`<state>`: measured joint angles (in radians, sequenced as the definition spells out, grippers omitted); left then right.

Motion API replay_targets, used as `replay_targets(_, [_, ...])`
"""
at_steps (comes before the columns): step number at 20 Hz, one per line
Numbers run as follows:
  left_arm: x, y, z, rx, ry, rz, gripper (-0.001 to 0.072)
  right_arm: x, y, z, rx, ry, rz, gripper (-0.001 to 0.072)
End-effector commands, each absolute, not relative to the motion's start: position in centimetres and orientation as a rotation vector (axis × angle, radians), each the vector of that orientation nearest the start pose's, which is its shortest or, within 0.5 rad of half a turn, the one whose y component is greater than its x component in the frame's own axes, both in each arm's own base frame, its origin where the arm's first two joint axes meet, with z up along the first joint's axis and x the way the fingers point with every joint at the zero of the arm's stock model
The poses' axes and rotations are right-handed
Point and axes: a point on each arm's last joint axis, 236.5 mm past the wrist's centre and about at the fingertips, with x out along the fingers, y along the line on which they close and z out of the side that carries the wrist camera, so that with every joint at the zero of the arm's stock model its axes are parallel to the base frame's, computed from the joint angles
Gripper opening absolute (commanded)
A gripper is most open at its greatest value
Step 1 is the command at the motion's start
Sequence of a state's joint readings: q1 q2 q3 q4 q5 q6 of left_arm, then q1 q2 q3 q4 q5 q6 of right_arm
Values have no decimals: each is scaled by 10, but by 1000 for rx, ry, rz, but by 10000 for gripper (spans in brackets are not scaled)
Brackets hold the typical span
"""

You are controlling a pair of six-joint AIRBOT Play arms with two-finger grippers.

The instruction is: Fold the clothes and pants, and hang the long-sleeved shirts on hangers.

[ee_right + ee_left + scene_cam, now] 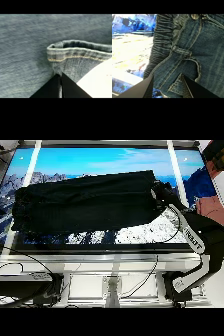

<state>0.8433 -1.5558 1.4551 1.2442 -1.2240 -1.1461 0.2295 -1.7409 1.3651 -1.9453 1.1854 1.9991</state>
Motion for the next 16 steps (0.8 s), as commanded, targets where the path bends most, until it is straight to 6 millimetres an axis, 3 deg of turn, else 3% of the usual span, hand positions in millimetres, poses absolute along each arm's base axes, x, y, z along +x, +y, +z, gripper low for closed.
replay_targets(1, [350,285,5,-446,1148,276,374,425,7,-89,-224,1428,-348,18])
replay_targets(5, [348,284,5,-449,1154,272,374,417,-4,-65,-150,1393,-474,18])
replay_targets(9, [347,282,4,-462,1162,272,374,409,-3,-36,45,1263,-565,16])
replay_targets(12, [347,282,4,-463,1161,273,374,363,-13,-43,133,1265,-649,16])
replay_targets(15, [348,281,4,-480,1158,280,373,312,-16,-67,411,1212,-865,18])
replay_targets(16, [350,279,5,-492,1151,274,373,300,-18,-71,514,1172,-962,48])
